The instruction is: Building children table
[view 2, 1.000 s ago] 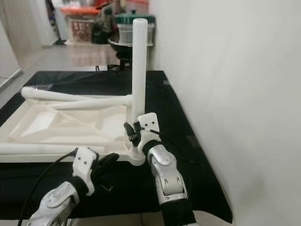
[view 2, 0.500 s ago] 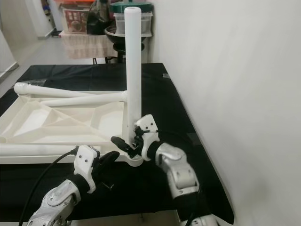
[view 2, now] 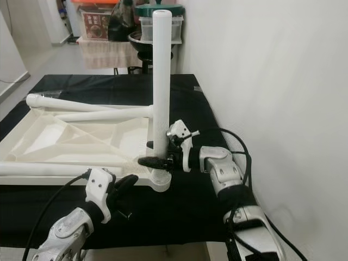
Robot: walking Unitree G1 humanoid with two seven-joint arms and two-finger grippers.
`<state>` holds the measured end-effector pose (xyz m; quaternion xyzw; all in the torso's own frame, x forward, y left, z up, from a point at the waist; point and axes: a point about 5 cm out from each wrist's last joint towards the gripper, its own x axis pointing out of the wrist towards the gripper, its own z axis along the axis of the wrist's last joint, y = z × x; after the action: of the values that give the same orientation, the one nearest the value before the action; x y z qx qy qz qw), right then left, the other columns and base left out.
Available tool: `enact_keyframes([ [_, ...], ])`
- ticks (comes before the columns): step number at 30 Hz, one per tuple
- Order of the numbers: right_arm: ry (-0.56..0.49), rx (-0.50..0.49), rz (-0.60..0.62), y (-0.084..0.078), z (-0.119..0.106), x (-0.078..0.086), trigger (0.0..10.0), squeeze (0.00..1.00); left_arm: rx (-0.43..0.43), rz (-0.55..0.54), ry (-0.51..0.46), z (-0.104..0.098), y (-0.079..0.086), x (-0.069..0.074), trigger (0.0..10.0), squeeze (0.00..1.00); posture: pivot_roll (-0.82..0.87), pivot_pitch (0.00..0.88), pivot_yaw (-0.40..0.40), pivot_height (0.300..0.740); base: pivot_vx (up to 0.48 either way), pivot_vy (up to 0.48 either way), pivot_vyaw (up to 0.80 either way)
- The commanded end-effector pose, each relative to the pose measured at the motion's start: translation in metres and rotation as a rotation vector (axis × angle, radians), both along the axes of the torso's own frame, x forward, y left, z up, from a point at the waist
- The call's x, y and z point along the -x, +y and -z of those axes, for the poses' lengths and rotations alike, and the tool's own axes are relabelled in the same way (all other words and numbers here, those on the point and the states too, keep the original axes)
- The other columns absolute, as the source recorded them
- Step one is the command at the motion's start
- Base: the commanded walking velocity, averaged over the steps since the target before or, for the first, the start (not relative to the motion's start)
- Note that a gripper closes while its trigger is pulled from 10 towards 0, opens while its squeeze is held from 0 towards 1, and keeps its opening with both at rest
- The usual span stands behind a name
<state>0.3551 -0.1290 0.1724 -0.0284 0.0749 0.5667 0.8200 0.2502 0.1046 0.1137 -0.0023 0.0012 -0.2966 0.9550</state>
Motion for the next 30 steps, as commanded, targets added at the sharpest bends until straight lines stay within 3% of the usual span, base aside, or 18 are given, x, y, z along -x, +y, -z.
enact_keyframes([
  [1,0.005,-0.021,-0.017,0.002,0.002,-0.001,0.0,0.0,-0.013,0.021,0.019,0.003,-0.001,0.005,10.0,0.0,0.06,0.0,-0.045,0.74,0.0,0.0,0.0],
  [7,-0.014,0.003,0.025,-0.007,0.005,0.001,0.0,0.0,-0.013,0.03,0.011,0.003,0.0,0.013,10.0,0.0,0.05,0.0,-0.042,0.74,0.0,0.0,0.0],
  [8,-0.044,0.064,0.164,-0.015,0.012,0.003,0.0,0.0,-0.006,0.03,0.002,0.0,0.0,0.014,10.0,0.0,0.05,0.0,-0.044,0.74,0.0,0.0,0.0],
  [10,-0.053,0.086,0.219,-0.018,0.014,0.003,0.0,0.0,-0.003,0.03,0.0,0.0,0.0,0.014,10.0,0.0,0.05,0.0,-0.044,0.74,0.0,0.0,0.0],
  [12,-0.024,0.019,0.612,-0.009,0.027,0.012,0.0,0.0,0.001,0.031,-0.002,-0.002,0.003,0.015,10.0,0.0,0.04,0.0,-0.049,0.74,0.0,0.0,0.0],
  [13,-0.005,0.001,0.719,-0.009,0.029,0.016,0.0,0.0,0.002,0.03,-0.002,-0.002,0.003,0.015,10.0,0.0,0.04,0.0,-0.049,0.74,0.0,0.0,0.0],
  [14,-0.005,0.001,0.719,-0.009,0.029,0.016,0.0,0.0,0.002,0.03,-0.002,-0.002,0.003,0.015,10.0,0.0,0.04,0.0,-0.049,0.74,0.0,0.0,0.0],
  [15,0.065,0.011,0.808,0.017,0.056,0.046,0.0,0.0,0.006,0.027,0.0,-0.003,0.005,0.014,10.0,0.0,0.01,0.0,-0.03,0.74,0.0,0.0,0.0],
  [16,0.065,0.011,0.808,0.017,0.056,0.046,0.0,0.0,0.006,0.027,0.0,-0.003,0.005,0.014,10.0,0.0,0.01,0.0,-0.03,0.74,0.0,0.0,0.0],
  [17,0.108,0.011,0.847,0.034,0.068,0.069,0.0,0.0,0.01,0.025,0.001,-0.003,0.006,0.013,10.0,0.0,0.01,0.0,-0.03,0.74,0.0,0.0,0.0],
  [19,-0.092,-0.029,0.83,0.043,0.038,0.062,0.0,0.0,-0.007,0.031,-0.001,-0.003,0.006,0.01,10.0,0.0,-0.02,0.0,0.009,0.74,0.0,0.0,0.0],
  [21,-0.029,0.024,0.843,0.034,0.052,0.046,0.0,0.0,-0.001,0.034,0.003,-0.003,0.004,0.009,10.0,0.0,0.0,0.0,-0.016,0.74,0.0,0.0,0.0],
  [22,-0.029,0.024,0.843,0.034,0.052,0.046,0.0,0.0,-0.001,0.034,0.003,-0.003,0.004,0.009,10.0,0.0,0.0,0.0,-0.016,0.74,0.0,0.0,0.0],
  [23,-0.053,0.043,0.794,0.045,0.053,0.046,0.0,0.0,-0.025,0.028,-0.006,-0.004,0.004,0.007,10.0,0.0,0.02,0.0,-0.025,0.74,0.0,0.0,0.0],
  [27,-0.081,0.078,0.767,0.05,0.052,0.048,0.0,0.0,-0.035,0.016,-0.013,-0.004,0.004,0.006,10.0,0.0,0.03,0.0,-0.031,0.74,0.0,0.0,0.0],
  [28,-0.073,0.097,0.796,0.05,0.051,0.051,0.4,0.0,-0.034,0.015,-0.012,-0.004,0.004,0.006,10.0,0.0,0.03,0.0,-0.031,0.74,0.0,0.0,0.0],
  [29,-0.044,0.092,0.809,0.05,0.051,0.052,10.0,0.36,-0.031,0.018,-0.011,-0.004,0.004,0.005,10.0,0.0,0.03,0.0,-0.029,0.74,0.0,0.0,0.0],
  [30,-0.044,0.092,0.809,0.05,0.051,0.052,10.0,0.36,-0.031,0.018,-0.011,-0.004,0.004,0.005,10.0,0.0,0.03,0.0,-0.029,0.74,0.0,0.0,0.0],
])
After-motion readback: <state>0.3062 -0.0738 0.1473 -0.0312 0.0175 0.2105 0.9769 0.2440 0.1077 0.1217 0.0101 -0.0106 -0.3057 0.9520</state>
